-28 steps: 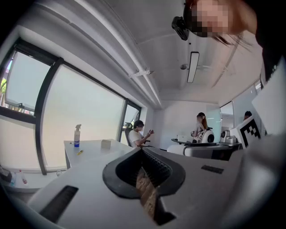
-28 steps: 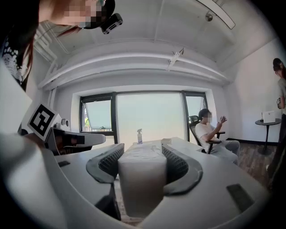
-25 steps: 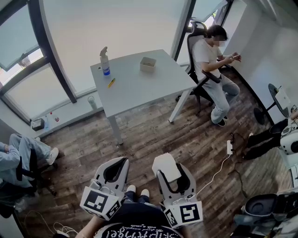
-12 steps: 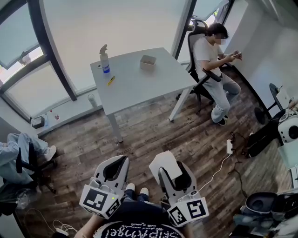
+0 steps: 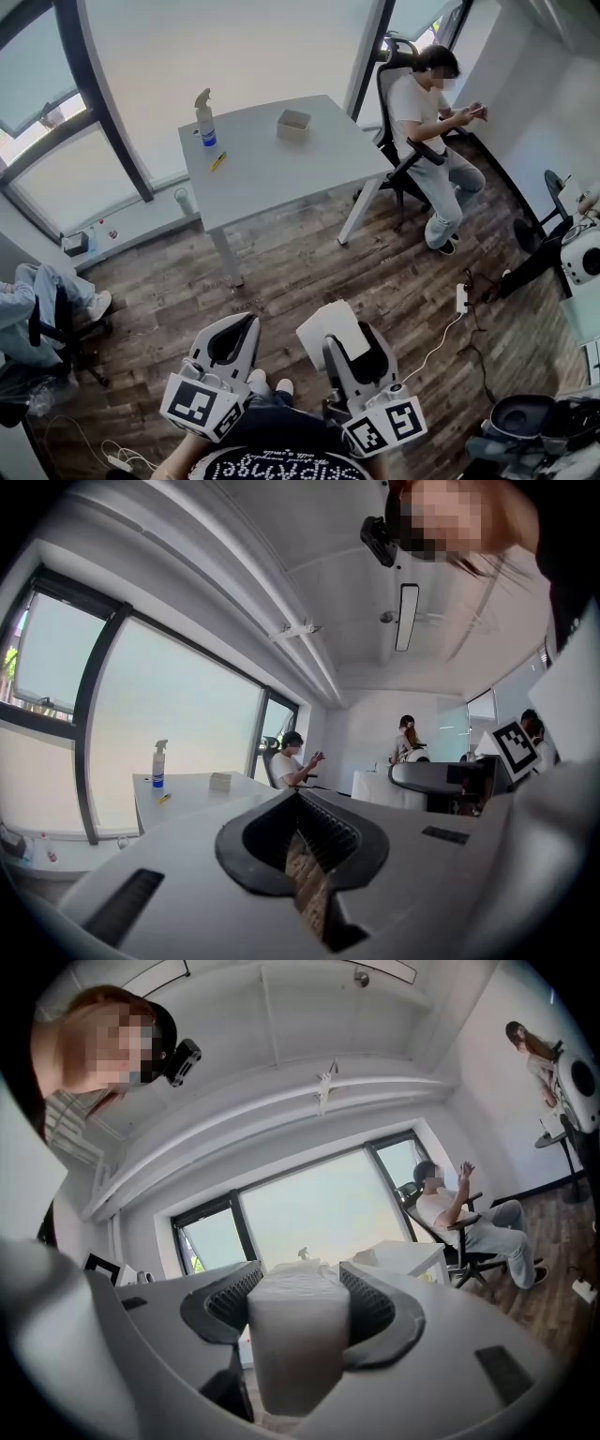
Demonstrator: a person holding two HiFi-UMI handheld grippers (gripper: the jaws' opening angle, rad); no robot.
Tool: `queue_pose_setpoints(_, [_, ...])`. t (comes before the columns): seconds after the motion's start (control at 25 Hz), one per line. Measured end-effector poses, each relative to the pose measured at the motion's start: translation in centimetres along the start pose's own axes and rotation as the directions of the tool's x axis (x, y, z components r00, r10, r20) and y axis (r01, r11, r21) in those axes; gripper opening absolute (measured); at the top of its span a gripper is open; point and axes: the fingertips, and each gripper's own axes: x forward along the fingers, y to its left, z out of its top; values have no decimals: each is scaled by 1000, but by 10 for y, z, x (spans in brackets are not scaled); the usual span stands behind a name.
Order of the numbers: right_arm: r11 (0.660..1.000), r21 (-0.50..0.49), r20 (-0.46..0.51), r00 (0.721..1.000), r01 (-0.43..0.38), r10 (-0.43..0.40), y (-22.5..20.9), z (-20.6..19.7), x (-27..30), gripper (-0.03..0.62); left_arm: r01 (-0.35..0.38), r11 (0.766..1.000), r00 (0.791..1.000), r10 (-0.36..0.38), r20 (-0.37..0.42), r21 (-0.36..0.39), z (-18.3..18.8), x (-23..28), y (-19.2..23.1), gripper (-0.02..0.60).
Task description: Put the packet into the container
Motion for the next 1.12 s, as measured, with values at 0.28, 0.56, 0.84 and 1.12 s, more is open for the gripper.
queue_pose_setpoints(0.28, [1000,-1,-7,1000,9,-9,-12,2,5,268,-12,1000,1000,12,-2,-24,-7,7,0,8])
queue_pose_setpoints(0.56, [1000,0,-19,1000,21,-21,-13,0,30,267,-15,1000,1000,15,-1,-26,-1,19,24,8])
queue_pose_setpoints(0.84, [999,37,12,999,33,-34,-10,15,63,264,18,1000,1000,-18,-4,-11,17,41,48,8])
queue_pose_setpoints(1.12, [998,51,22,999,43,-44,-10,15,85,256,30,1000,1000,-30,-4,-10,21,52,68,8])
